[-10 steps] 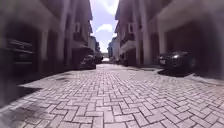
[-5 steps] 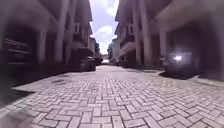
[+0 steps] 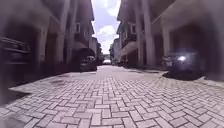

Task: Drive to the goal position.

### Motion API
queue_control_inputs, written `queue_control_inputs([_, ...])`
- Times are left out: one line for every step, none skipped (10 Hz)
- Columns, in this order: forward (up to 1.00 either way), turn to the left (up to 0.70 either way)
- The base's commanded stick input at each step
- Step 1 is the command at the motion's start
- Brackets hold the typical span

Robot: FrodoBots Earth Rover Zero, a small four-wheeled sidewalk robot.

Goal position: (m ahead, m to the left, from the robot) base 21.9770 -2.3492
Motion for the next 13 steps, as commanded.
queue_control_inputs([0.5,-0.43])
queue_control_inputs([0.5,0.0])
queue_control_inputs([0.5,0.0])
queue_control_inputs([0.5,0.0])
queue_control_inputs([0.5,0.0])
queue_control_inputs([0.5,0.0])
queue_control_inputs([0.5,0.0])
queue_control_inputs([0.5,0.0])
queue_control_inputs([0.5,0.0])
queue_control_inputs([0.5,0.0])
queue_control_inputs([0.5,0.0])
queue_control_inputs([0.5,0.0])
queue_control_inputs([0.5,0.0])
